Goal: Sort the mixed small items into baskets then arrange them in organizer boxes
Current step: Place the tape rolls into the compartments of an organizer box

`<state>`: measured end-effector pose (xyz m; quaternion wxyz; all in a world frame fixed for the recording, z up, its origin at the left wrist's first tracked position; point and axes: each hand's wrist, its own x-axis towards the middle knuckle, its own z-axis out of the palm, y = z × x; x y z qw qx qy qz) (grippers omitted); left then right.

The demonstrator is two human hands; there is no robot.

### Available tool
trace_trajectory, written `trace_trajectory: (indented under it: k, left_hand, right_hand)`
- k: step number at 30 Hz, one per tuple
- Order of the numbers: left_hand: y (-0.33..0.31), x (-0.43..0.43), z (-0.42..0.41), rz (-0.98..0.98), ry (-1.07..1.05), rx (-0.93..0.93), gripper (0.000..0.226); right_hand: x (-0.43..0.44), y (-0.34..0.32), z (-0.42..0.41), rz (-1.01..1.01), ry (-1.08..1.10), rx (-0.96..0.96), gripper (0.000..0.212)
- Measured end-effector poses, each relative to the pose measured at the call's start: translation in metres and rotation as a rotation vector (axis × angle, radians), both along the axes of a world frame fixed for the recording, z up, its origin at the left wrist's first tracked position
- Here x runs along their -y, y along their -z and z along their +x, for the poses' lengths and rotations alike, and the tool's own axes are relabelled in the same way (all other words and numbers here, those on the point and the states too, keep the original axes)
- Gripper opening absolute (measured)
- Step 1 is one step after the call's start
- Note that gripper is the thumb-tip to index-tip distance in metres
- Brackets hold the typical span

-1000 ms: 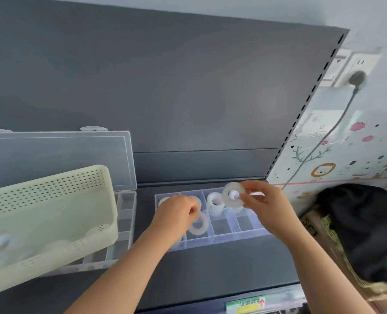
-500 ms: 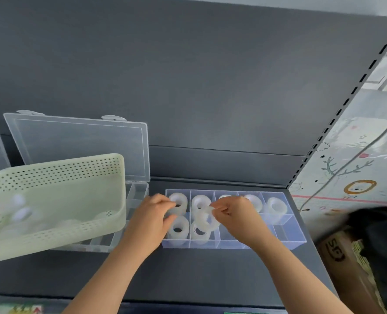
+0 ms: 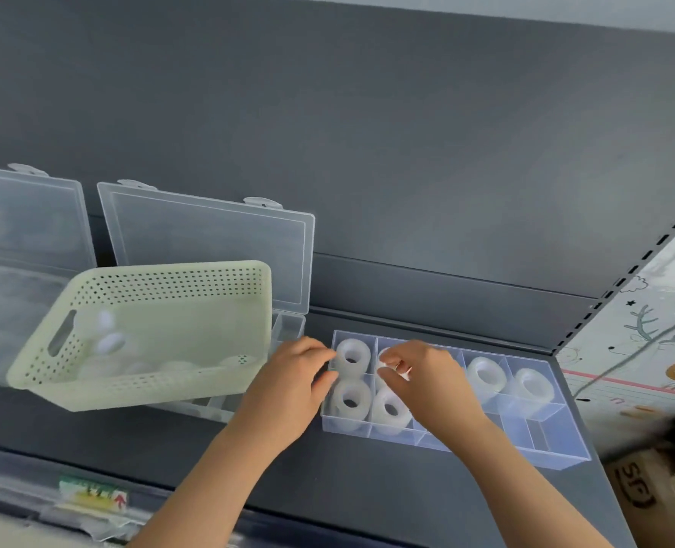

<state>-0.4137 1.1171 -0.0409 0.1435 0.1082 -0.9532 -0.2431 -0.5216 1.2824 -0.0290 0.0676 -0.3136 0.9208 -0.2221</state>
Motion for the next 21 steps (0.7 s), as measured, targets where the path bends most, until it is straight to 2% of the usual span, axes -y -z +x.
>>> trace_trajectory:
  k: [5, 8, 11, 16, 21]
  left_hand:
    - [-0.047, 0.054, 0.039, -0.028, -0.064, -0.055, 0.03]
    - [-0.059, 0.104, 0.062, -0.015, -0.11, 0.028, 0.03]
    - [-0.059, 0.144, 0.071, 0.039, -0.084, 0.193, 0.026]
    - [-0.039, 0.173, 0.063, 0.192, 0.083, 0.485, 0.021]
    - [-0.034, 0.189, 0.061, 0.328, 0.179, 0.513, 0.02]
  right_hand:
    - [0.048, -0.033, 0.014, -0.227, -0.185, 0.088, 0.018]
    - [0.084, -0.046, 0.025, -0.268, -0.332, 0.201, 0.019]
    - [0.121, -0.053, 0.033, -0.163, -0.419, 0.275, 0.02]
    - [0.165, -0.06, 0.04, 0.084, -0.496, 0.22, 0.023]
    - [0.177, -0.061, 0.046, 0.282, -0.521, 0.27, 0.026]
